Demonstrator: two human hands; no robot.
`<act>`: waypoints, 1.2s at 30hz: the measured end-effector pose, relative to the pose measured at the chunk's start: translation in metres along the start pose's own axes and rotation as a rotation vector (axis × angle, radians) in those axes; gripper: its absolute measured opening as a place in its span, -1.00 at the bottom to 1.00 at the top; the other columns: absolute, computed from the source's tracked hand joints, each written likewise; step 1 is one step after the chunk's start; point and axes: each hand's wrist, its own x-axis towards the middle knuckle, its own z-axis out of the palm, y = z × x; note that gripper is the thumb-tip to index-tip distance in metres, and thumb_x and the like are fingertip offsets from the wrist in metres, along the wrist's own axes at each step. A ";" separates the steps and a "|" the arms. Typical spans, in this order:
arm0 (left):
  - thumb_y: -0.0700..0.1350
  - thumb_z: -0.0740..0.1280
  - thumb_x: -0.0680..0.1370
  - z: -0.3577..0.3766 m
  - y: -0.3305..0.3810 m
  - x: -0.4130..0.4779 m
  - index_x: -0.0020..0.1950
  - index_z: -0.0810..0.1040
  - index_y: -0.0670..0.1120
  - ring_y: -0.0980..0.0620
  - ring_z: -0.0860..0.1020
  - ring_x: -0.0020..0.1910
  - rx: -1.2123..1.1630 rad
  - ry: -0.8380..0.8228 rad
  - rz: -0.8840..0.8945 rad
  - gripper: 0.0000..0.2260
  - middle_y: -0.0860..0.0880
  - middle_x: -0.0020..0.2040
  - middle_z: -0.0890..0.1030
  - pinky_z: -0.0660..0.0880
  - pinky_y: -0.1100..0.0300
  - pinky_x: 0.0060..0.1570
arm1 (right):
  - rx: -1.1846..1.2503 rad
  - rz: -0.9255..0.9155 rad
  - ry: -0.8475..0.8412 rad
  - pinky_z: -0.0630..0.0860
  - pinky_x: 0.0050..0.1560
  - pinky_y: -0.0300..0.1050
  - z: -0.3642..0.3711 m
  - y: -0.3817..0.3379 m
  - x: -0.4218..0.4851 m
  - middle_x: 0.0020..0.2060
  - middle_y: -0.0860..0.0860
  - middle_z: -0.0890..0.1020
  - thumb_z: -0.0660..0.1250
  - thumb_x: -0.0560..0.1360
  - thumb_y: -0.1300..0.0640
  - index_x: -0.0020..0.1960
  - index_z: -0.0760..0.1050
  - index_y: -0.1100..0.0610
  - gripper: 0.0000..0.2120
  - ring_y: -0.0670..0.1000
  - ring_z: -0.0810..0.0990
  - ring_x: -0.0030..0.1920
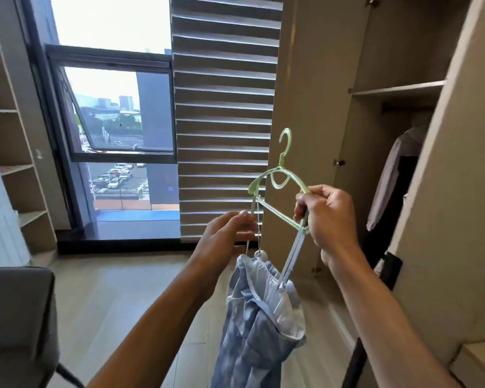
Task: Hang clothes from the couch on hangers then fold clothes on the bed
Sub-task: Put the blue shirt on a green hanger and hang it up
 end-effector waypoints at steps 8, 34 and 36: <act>-0.03 0.24 0.67 0.002 -0.039 0.230 0.07 0.64 -0.10 0.06 0.66 -0.08 0.002 -0.076 0.001 -0.78 -0.12 0.08 0.70 0.59 0.33 -0.18 | 0.057 -0.012 0.080 0.42 -0.35 -0.16 0.049 0.098 0.197 -0.49 -0.03 0.57 0.33 0.53 0.30 -0.11 0.55 0.20 -0.93 -0.03 0.53 -0.44; -0.07 0.25 0.67 0.164 -0.159 0.908 0.00 0.65 -0.13 -0.13 0.59 0.00 -0.143 -0.640 -0.006 -0.78 -0.25 0.03 0.67 0.47 0.08 0.03 | -0.371 -0.106 0.704 0.48 -0.34 -0.08 0.053 0.323 0.753 -0.49 0.02 0.57 0.30 0.51 0.30 -0.26 0.56 0.25 -0.82 0.02 0.54 -0.41; 0.02 0.33 0.62 0.192 -0.171 0.947 -0.04 0.68 -0.06 -0.18 0.63 0.06 -0.149 -0.697 -0.002 -0.80 -0.22 0.04 0.69 0.48 0.01 0.10 | -0.432 -0.107 0.745 0.53 -0.30 -0.03 0.036 0.337 0.798 -0.47 0.04 0.58 0.31 0.51 0.27 -0.28 0.57 0.22 -0.81 0.02 0.56 -0.40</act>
